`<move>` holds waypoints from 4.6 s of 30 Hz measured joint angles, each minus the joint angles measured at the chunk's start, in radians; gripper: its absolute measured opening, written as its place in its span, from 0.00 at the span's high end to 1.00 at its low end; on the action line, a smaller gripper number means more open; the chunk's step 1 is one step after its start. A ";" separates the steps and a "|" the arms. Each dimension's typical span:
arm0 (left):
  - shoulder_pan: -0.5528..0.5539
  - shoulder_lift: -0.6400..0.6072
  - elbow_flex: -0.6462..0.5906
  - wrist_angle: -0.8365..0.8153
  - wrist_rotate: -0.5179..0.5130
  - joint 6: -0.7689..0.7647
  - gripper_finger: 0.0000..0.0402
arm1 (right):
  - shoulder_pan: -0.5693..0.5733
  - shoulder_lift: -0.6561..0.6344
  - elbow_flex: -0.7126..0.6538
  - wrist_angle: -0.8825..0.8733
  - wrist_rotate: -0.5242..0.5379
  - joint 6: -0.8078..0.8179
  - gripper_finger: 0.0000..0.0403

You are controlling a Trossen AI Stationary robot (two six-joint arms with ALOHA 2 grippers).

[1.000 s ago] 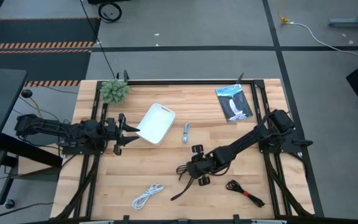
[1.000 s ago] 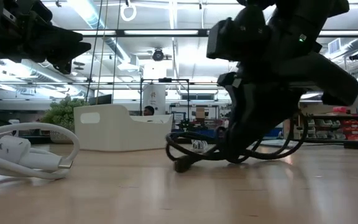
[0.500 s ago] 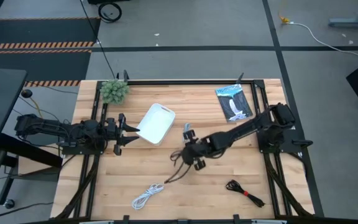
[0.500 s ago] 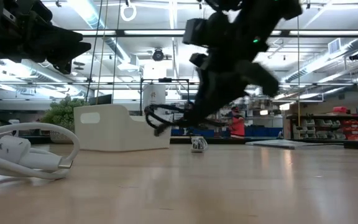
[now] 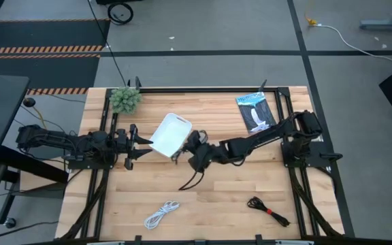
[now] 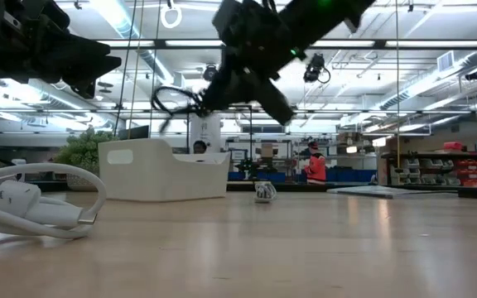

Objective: Pick and place USB-C Cables
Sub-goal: Put the top black charger cable into the white bin, then put the light blue charger cable into the white bin

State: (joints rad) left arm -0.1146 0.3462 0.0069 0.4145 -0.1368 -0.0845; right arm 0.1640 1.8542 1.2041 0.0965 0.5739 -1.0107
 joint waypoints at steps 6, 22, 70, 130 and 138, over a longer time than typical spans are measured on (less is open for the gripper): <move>0.000 0.000 0.000 0.000 0.000 0.000 0.61 | -0.096 -0.001 0.001 0.165 -0.250 -0.010 0.80; 0.000 0.000 0.000 0.000 0.000 0.000 0.61 | -0.355 0.047 0.001 0.377 -0.888 0.459 0.80; 0.000 0.000 0.000 0.000 0.000 0.000 0.61 | -0.332 0.223 0.188 -0.027 -0.715 0.370 0.61; 0.000 0.013 0.000 -0.004 0.000 0.000 0.61 | -0.195 0.061 0.041 -0.537 -0.655 0.390 0.42; 0.000 0.013 0.000 -0.005 0.000 0.000 0.61 | -0.195 0.061 -0.030 -0.414 -0.644 0.379 0.48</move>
State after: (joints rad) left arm -0.1146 0.3595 0.0071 0.4094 -0.1370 -0.0845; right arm -0.0311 1.9149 1.1740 -0.3178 -0.0705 -0.6322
